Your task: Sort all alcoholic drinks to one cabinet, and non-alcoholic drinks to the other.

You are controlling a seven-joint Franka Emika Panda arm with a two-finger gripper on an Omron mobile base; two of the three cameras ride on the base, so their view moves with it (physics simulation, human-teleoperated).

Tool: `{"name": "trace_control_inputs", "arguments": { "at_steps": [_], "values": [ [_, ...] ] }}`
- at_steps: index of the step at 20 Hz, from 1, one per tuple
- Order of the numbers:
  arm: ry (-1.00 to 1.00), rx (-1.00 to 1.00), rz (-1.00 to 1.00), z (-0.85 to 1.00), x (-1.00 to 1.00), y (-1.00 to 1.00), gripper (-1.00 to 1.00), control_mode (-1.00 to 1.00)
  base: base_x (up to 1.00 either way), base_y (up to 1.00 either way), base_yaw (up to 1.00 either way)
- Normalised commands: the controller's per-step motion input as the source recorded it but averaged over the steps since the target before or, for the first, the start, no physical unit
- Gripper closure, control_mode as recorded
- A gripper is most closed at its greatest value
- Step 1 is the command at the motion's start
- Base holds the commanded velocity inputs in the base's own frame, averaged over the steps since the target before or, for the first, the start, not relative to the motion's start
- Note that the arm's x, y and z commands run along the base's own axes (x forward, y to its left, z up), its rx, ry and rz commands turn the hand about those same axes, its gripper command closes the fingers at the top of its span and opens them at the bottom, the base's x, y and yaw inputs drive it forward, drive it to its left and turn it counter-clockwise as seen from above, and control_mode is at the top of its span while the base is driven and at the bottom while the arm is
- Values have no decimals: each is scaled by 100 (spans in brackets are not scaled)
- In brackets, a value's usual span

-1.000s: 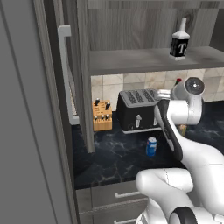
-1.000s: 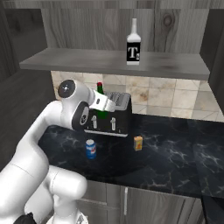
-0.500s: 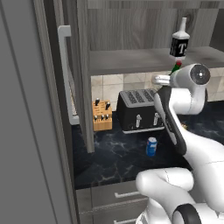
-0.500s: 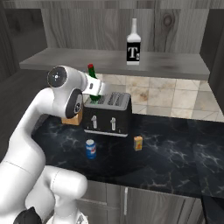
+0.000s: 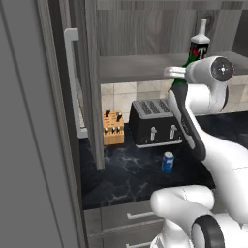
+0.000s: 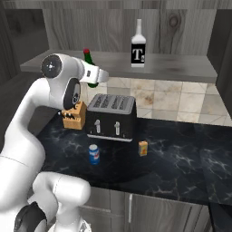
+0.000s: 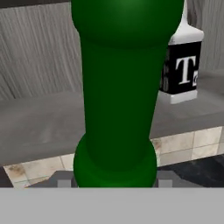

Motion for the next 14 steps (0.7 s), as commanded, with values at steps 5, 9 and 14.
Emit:
{"name": "trace_control_inputs", "arguments": {
  "at_steps": [5,9,14],
  "values": [
    [0,0,2,43,37,13,100,-100,0,0,0],
    [0,0,4,20,58,8,100,-100,0,0,0],
    [0,0,3,-4,96,0,100,-100,0,0,0]
  ]
}}
